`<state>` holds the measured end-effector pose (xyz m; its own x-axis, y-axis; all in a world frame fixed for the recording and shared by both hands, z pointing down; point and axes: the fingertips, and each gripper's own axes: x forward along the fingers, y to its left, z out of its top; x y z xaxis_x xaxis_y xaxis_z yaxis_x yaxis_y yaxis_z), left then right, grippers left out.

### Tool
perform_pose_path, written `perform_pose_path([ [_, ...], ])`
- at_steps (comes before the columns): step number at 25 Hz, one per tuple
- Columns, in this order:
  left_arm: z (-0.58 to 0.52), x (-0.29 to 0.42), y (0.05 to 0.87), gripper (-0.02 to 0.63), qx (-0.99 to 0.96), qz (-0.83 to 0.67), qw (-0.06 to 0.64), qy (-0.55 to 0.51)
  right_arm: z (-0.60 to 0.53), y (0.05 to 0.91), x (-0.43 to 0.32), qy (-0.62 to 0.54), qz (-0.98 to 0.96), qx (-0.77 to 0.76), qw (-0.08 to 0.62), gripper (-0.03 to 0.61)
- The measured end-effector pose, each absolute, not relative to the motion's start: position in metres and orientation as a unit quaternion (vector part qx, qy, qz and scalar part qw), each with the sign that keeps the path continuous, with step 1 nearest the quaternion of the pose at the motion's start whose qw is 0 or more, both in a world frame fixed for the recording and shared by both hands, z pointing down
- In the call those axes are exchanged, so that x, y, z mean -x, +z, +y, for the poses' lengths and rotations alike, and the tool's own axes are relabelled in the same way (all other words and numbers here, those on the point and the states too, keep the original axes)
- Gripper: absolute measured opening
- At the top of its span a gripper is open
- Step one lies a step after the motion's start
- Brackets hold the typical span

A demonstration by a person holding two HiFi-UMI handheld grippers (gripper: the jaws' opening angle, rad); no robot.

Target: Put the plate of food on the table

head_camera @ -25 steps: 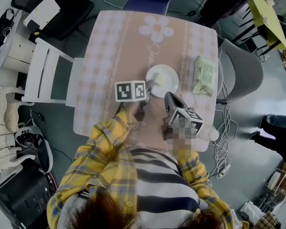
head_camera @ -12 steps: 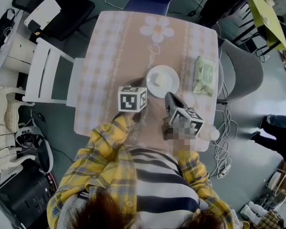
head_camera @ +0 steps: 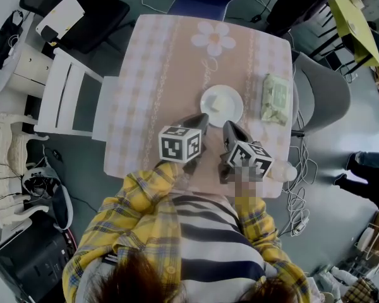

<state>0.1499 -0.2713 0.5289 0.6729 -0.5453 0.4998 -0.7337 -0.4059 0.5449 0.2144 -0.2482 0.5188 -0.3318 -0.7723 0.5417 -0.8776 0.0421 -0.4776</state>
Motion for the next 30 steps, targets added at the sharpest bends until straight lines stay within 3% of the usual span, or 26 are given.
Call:
perform_pose_path([
  [6,-0.253,-0.140,0.526,0.003,-0.819,-0.354,0.441,0.097,-0.238,0.515,-0.205,0.383,-0.713,-0.585,0.050,-0.003],
  [30,-0.171,-0.124,0.515,0.003,-0.836,-0.340,0.421,0.091,-0.155,0.499,-0.187,0.354,-0.712,-0.606,0.021,-0.003],
])
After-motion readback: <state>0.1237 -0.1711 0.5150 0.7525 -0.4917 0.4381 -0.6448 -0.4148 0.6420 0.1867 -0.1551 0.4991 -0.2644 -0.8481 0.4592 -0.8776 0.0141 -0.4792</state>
